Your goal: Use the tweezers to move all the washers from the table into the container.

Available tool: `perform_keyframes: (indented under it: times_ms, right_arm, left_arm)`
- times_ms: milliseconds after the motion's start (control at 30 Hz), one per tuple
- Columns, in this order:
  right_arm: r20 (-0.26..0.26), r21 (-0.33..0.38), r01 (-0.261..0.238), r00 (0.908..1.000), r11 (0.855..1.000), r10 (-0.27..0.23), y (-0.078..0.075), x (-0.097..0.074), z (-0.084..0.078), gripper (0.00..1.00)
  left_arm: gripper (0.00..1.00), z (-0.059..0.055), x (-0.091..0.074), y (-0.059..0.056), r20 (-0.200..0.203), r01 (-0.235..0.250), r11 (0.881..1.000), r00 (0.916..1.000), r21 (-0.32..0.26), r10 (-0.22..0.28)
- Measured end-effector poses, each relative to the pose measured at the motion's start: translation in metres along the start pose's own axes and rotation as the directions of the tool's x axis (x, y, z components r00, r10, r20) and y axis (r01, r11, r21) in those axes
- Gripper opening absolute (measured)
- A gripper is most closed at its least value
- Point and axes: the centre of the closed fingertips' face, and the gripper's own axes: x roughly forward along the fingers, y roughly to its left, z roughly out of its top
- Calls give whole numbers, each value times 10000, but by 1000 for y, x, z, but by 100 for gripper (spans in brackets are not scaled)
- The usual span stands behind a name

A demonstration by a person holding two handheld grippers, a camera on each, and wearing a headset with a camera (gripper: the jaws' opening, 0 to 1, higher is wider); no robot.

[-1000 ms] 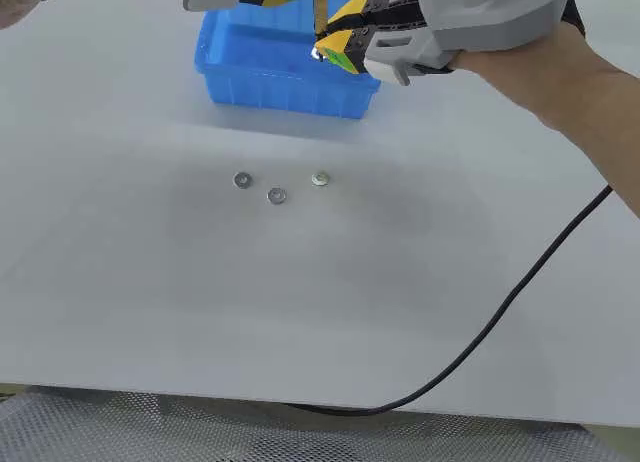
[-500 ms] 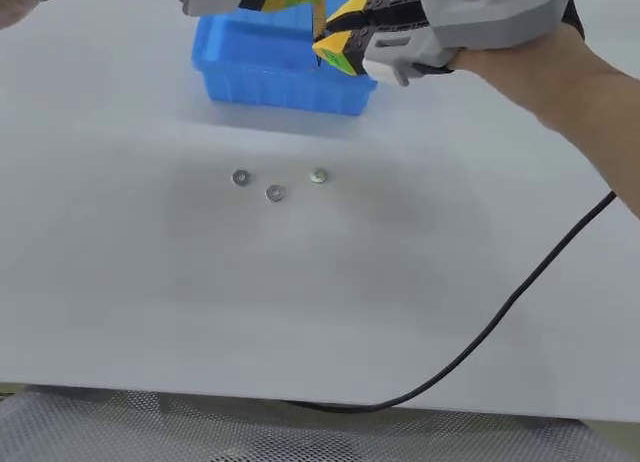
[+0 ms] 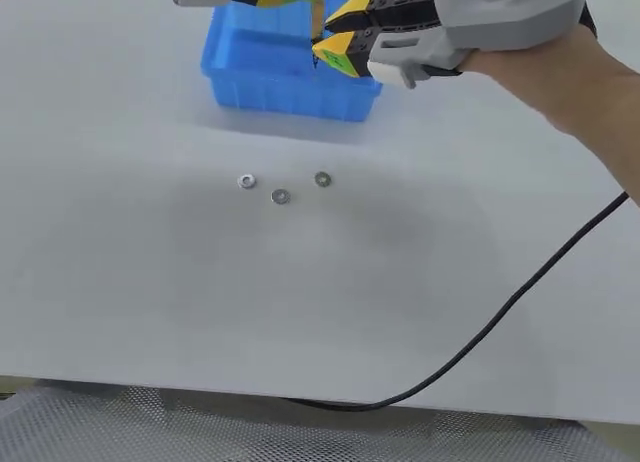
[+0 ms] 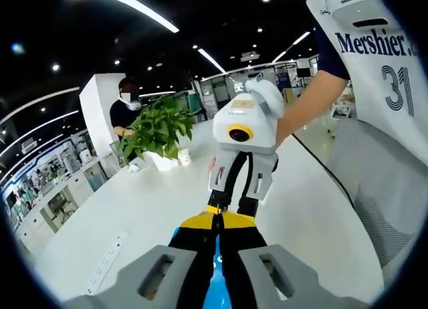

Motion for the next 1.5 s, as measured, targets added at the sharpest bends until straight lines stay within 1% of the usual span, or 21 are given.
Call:
perform_keyframes:
  times_ms: [67,167,267,300,400,433,600,767,867,933,1233,1400,1500]
  right_arm:
    - [-5,-14,4,10000,10000,-4,2,-2,1,14]
    - [-5,-10,-46,10000,10000,46,7,-6,3,15]
    - [-38,-34,-115,9999,9999,115,13,-9,4,15]
    - [-40,-39,-145,9999,9999,144,13,-9,4,15]
    - [-120,-84,-208,9997,9997,207,23,-13,4,15]
    - [-136,-76,-225,9997,9997,224,22,-12,4,15]
    - [-241,-51,-522,9984,9986,520,37,-16,0,15]
    - [-396,88,-836,9957,9965,839,54,-16,-12,16]
    - [-536,67,-1017,9934,9948,1019,64,-17,-19,16]
    - [-576,96,-1129,9919,9936,1133,69,-18,-22,16]
    - [-637,208,-1309,9892,9912,1320,79,-20,-28,16]
    - [-720,282,-1479,9861,9886,1496,89,-19,-35,16]
    - [-765,330,-1543,9847,9875,1564,92,-19,-39,16]
  left_arm:
    - [3,3,-2,-1,45,-36,10000,10000,16,36]
    - [3,7,-2,-6,65,48,10000,10000,21,-48]
    - [3,12,-1,-17,124,243,9997,9996,38,-243]
    - [3,12,-1,-19,116,292,9996,9995,33,-293]
    - [3,13,1,-27,114,401,9992,9991,2,-401]
    - [3,12,1,-29,107,432,9991,9990,-28,-432]
    - [3,12,3,-42,176,525,9984,9985,-224,-521]
    - [3,5,7,-62,239,860,9954,9961,-413,-851]
    - [3,1,8,-70,269,977,9931,9950,-643,-962]
    - [3,0,10,-75,258,1074,9918,9940,-689,-1058]
    - [3,-5,13,-83,194,1253,9891,9921,-778,-1241]
    - [3,-12,15,-92,128,1365,9870,9906,-850,-1359]
    - [3,-16,16,-95,112,1355,9866,9908,-905,-1351]
